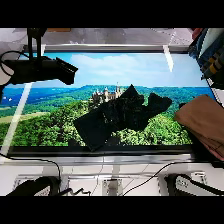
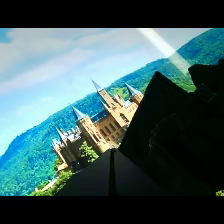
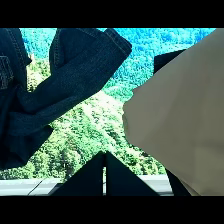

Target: Fold the clothes and pants, and hang the long-sleeved shirts on hangers.

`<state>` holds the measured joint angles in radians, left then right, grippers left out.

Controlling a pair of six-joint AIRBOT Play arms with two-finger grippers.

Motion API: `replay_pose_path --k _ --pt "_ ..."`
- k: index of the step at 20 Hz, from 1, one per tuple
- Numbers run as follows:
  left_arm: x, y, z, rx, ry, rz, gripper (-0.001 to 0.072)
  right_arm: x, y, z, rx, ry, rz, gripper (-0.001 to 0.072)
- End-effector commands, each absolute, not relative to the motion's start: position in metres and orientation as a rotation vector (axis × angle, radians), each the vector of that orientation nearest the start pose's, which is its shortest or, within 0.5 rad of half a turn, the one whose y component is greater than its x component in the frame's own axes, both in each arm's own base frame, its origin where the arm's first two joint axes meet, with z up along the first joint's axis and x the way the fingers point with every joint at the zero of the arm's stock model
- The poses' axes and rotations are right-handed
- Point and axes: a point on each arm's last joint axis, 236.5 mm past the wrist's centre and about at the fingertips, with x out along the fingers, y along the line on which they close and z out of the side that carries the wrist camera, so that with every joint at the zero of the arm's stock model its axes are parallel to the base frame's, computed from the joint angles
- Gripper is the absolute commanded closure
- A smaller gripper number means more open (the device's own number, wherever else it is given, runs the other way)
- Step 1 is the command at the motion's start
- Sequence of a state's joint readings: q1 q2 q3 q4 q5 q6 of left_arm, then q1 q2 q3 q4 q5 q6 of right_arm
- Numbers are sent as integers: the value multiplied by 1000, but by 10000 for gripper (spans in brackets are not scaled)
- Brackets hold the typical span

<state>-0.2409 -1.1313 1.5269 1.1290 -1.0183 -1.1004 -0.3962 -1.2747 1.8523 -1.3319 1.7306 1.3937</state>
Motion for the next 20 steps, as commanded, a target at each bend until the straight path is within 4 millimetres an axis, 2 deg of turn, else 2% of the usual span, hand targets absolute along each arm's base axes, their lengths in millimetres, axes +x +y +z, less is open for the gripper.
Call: replay_pose_path --k 1,13,15,17,20 --pt "405 -188 262 175 513 -659 687 353 -88 217 166 1105 -22 686" --pt "405 -188 262 175 513 -659 686 355 -87 218 175 1099 -20 686" --pt "405 -188 262 175 513 -659 686 363 -79 223 226 1060 -7 686" --pt "405 -188 262 175 512 -658 687 384 -53 238 354 968 64 686" --pt "405 -189 263 169 509 -662 686 387 29 253 373 949 427 686"
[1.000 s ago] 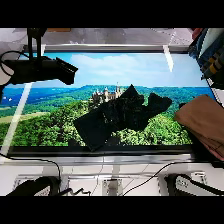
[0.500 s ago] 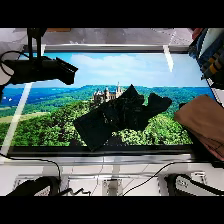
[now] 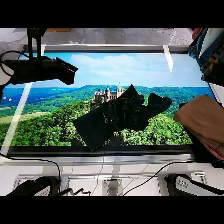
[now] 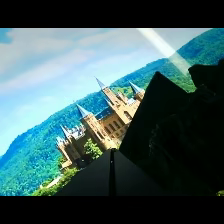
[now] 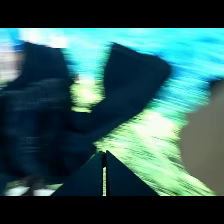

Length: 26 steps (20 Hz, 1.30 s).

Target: Fold the clothes and pants, and hang the long-sleeved shirts on hangers.

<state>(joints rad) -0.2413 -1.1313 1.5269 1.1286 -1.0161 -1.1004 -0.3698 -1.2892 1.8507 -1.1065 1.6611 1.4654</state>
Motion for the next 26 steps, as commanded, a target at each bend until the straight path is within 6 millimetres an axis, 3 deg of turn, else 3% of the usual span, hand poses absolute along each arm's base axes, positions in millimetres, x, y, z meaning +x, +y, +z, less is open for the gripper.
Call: replay_pose_path --k 1,4,6,8,9,10,11,13,14,16,18,21,26 --pt "403 -192 264 156 508 -674 687 384 57 254 364 954 527 686" --pt "400 -194 265 144 513 -686 687 360 138 224 257 1076 730 686" --pt "402 -179 267 147 516 -651 687 348 177 195 116 1139 774 686" --pt "401 -151 272 110 533 -589 687 368 204 174 -49 1053 726 667" --pt "397 -133 272 106 550 -557 687 378 217 165 -111 1018 702 493" --pt "392 -116 269 99 571 -525 686 384 231 154 -140 1001 702 225" --pt "387 -96 266 88 593 -485 679 386 248 141 -150 1006 723 126" --pt "376 -58 263 59 606 -391 675 392 272 105 -134 1064 727 125" --pt "370 -42 263 46 602 -346 588 400 282 85 -87 1102 697 123" --pt "361 -16 266 -1 591 -259 12 417 293 48 28 1162 620 15" --pt "355 0 271 -20 579 -208 5 427 298 18 73 1208 582 15" --pt "355 3 271 -23 580 -201 5 427 301 -15 75 1273 570 15" --pt "362 4 262 -39 604 -204 6 434 307 -36 110 1288 556 16"
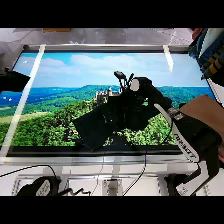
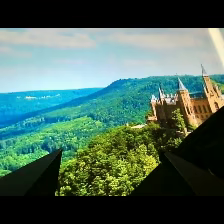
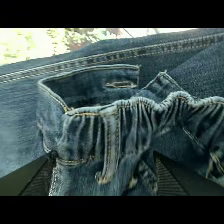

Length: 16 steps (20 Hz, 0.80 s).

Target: Fold the clothes and pants, and hang the long-sleeved shirts on hangers.

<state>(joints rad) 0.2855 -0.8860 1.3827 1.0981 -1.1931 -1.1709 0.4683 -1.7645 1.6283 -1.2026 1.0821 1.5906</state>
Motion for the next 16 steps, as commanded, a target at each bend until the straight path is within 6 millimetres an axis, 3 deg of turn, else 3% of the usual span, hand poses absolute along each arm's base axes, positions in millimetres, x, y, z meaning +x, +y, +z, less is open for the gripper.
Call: replay_pose_path --k 1,6,11,16 --pt "363 5 260 -41 610 -205 6 433 308 -40 117 1295 556 16" --pt "369 5 248 -57 640 -210 6 436 320 -32 172 1283 585 15" --pt "370 6 246 -72 645 -206 6 432 325 -13 75 1267 647 14" --pt "368 4 245 -73 654 -212 6 412 323 -22 -86 1301 699 5"
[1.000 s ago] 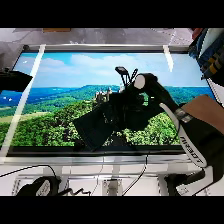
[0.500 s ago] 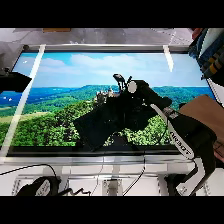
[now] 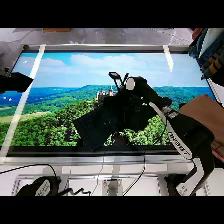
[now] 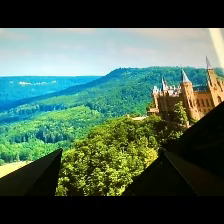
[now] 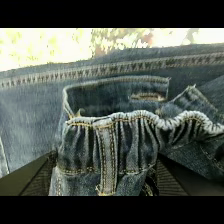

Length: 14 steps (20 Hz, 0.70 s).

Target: Fold the clothes and pants, and hang the long-sleeved shirts on hangers.

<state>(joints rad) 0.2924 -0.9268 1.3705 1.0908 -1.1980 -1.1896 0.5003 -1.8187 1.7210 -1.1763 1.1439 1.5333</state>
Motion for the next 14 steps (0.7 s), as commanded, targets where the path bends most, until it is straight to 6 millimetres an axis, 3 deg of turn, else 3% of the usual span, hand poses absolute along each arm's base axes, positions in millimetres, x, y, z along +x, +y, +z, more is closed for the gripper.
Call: replay_pose_path --k 1,4,7,11,14 --pt "367 3 244 -75 660 -216 6 411 324 -23 -115 1296 703 5" --pt "365 2 241 -75 674 -222 6 410 326 -24 -255 1247 723 5" --pt "365 2 241 -75 674 -222 6 418 318 -4 -349 1216 696 6" --pt "365 2 241 -76 674 -223 6 417 316 29 -339 1223 684 8" --pt "365 -4 244 -94 667 -244 6 414 316 28 -276 1258 638 8"
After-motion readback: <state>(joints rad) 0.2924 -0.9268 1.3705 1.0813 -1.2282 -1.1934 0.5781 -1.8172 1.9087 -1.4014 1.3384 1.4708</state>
